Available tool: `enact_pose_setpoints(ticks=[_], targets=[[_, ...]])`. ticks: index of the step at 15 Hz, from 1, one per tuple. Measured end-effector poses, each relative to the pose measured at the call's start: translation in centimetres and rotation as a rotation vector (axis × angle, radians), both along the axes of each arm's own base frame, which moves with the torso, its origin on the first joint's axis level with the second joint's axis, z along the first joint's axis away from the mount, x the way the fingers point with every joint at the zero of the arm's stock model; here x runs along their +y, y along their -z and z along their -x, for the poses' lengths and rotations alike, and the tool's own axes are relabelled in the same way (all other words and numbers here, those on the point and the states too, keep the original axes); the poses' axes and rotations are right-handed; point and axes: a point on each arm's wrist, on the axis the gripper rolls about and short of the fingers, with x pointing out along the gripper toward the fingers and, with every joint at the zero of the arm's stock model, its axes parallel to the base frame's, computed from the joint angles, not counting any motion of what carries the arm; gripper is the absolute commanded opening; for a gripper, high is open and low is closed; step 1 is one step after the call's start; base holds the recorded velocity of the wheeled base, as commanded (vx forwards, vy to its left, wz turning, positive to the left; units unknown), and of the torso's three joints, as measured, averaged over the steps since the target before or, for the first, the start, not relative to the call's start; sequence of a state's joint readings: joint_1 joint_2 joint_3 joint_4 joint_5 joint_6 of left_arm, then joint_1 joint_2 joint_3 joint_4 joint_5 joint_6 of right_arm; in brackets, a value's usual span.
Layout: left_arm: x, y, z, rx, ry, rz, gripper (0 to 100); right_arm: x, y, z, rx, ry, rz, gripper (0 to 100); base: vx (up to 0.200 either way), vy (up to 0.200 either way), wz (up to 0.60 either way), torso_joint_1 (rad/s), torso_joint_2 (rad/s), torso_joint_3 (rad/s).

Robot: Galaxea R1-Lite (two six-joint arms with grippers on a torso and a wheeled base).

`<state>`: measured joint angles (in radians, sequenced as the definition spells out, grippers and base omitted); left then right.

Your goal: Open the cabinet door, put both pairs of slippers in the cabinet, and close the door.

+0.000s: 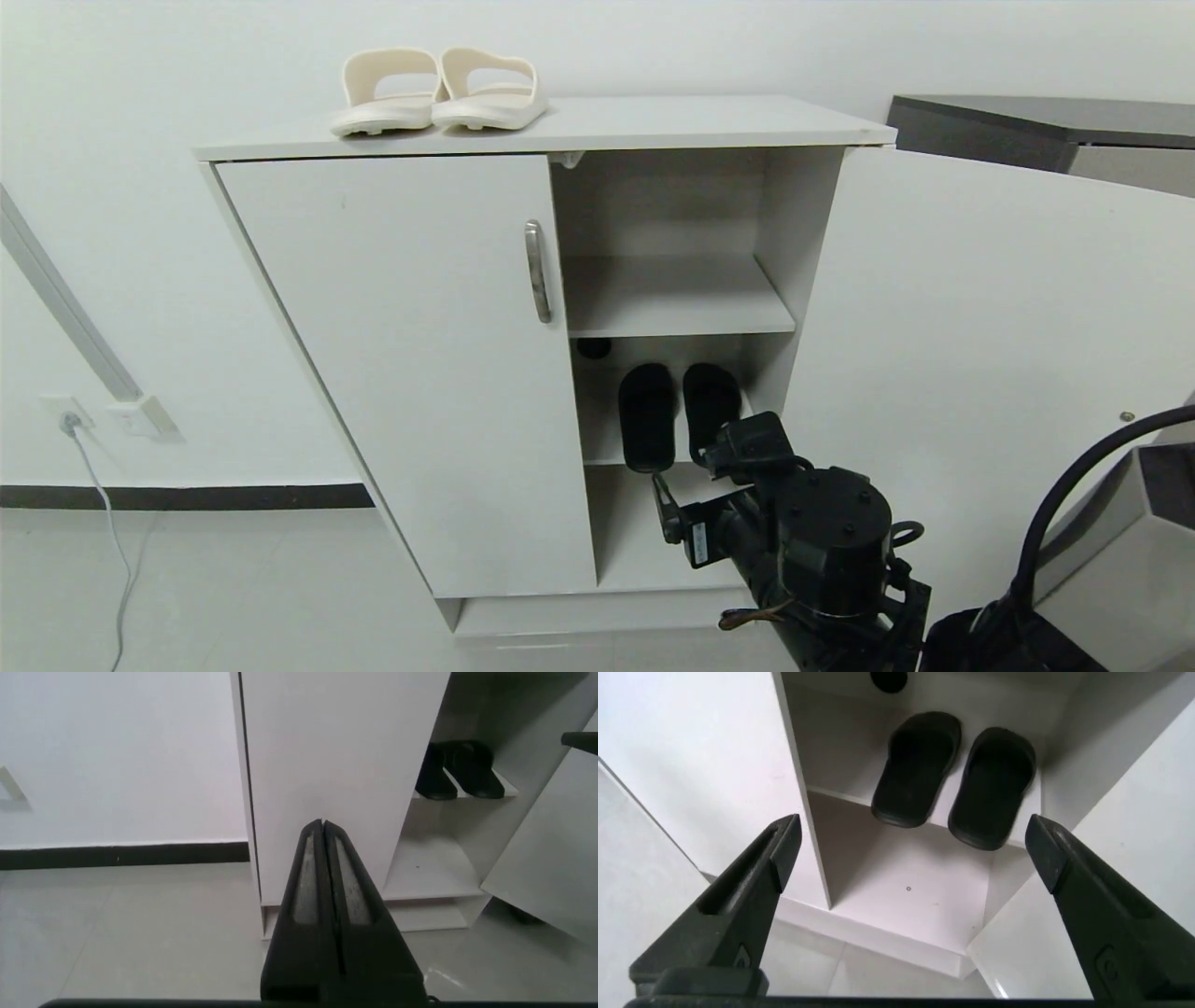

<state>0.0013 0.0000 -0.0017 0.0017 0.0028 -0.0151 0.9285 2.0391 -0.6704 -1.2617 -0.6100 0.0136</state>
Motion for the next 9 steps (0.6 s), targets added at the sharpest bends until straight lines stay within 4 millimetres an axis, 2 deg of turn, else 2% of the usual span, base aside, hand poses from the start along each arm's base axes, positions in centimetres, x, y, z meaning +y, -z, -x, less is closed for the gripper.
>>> enact_pose_setpoints(ticks=[9], targets=[[0.00, -0.01, 0.00, -0.001, 0.000, 0.003, 0, 0.20, 0.01, 0.29, -0.001, -0.010, -0.001, 100, 0.000, 0.200, 0.00, 0.004, 0.00, 0.003]])
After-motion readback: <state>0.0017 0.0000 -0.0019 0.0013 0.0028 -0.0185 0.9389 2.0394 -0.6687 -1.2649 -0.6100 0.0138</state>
